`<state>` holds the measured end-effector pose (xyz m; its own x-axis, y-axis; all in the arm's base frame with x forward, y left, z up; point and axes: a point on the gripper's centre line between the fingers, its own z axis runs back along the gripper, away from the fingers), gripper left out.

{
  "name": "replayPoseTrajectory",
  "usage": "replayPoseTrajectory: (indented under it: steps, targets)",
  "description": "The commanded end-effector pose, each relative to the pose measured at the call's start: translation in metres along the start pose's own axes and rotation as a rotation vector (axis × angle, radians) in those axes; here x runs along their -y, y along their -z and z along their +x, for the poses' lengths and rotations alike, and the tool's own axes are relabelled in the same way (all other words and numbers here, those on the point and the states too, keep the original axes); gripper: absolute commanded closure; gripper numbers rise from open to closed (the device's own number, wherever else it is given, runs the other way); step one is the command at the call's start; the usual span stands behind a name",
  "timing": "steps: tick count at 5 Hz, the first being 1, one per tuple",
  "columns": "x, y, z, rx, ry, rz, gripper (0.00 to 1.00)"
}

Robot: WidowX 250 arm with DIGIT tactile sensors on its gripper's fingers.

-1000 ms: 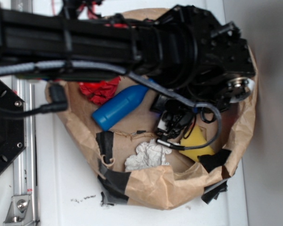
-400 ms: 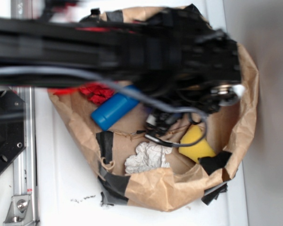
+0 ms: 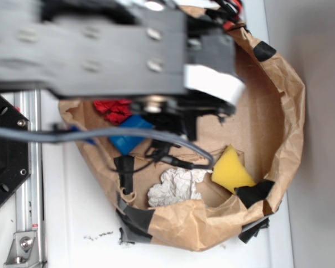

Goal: Grab the black box.

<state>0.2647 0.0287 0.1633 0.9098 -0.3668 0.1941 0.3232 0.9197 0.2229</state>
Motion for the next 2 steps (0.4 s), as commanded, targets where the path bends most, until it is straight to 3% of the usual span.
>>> replayPoseTrajectory:
  steps: [1, 2]
  targets:
    - [-0.012, -0.106, 0.004, 0.016, -0.125, -0.058, 1.0]
    - [-0.011, -0.102, -0.007, -0.031, -0.17, -0.111, 1.0]
